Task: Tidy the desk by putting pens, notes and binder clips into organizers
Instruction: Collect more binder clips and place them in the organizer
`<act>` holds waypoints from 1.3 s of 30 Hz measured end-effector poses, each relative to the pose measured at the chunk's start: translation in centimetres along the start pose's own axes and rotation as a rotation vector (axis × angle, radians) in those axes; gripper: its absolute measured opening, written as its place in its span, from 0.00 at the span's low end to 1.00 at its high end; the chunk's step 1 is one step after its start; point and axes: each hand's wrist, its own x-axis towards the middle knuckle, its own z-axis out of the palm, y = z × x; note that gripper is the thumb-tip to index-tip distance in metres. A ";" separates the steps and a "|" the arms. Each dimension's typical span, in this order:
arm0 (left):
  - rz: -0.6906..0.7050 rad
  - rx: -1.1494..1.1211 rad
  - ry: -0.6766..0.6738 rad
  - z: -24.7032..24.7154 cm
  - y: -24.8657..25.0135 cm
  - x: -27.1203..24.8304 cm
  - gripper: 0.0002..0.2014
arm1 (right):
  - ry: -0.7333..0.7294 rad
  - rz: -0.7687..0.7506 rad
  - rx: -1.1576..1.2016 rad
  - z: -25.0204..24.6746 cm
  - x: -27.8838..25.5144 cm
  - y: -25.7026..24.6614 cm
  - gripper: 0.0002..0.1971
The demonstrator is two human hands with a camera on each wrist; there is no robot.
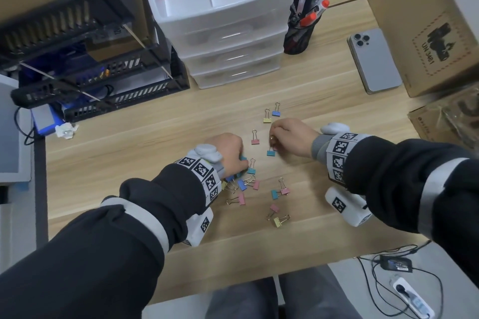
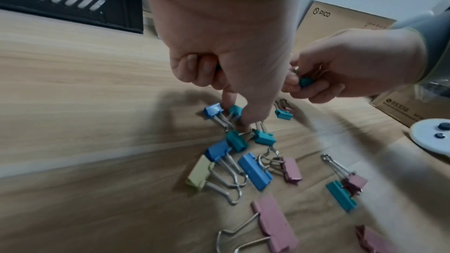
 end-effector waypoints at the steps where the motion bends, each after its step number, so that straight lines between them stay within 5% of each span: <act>1: -0.014 -0.024 -0.003 -0.1 0.1 -0.1 0.16 | -0.002 0.019 0.121 -0.1 -0.1 -0.1 0.15; 4: -0.053 -0.139 0.023 -0.6 0.2 -0.4 0.15 | -0.019 0.053 0.204 -0.3 -0.4 -0.6 0.14; 8: -0.065 -0.257 -0.006 -0.7 -1.2 -0.9 0.19 | -0.014 -0.087 -0.152 -0.3 -0.3 -0.1 0.12; 10: -0.050 -0.263 -0.032 -0.9 -2.0 -1.6 0.22 | -0.054 -0.139 -0.294 -0.3 -0.2 0.0 0.02; 16: -0.012 -0.154 0.003 0.1 -2.7 -2.4 0.20 | -0.182 -0.206 -0.718 0.1 -0.3 0.4 0.20; 21: 0.007 -0.155 -0.035 0.3 -2.6 -3.4 0.12 | -0.160 -0.264 -0.774 0.3 -0.1 0.2 0.06; 27: -0.041 -0.244 -0.076 0.0 -2.1 -3.5 0.07 | -0.021 -0.129 -0.401 0.7 -0.7 -1.3 0.20; 33: 0.040 -0.250 -0.063 0.2 -2.4 -3.5 0.03 | -0.207 0.209 0.360 2.0 0.3 -2.1 0.11; 39: 0.149 -0.165 -0.006 0.9 -2.2 -3.2 0.12 | -0.237 0.167 0.339 2.4 -0.4 -1.9 0.11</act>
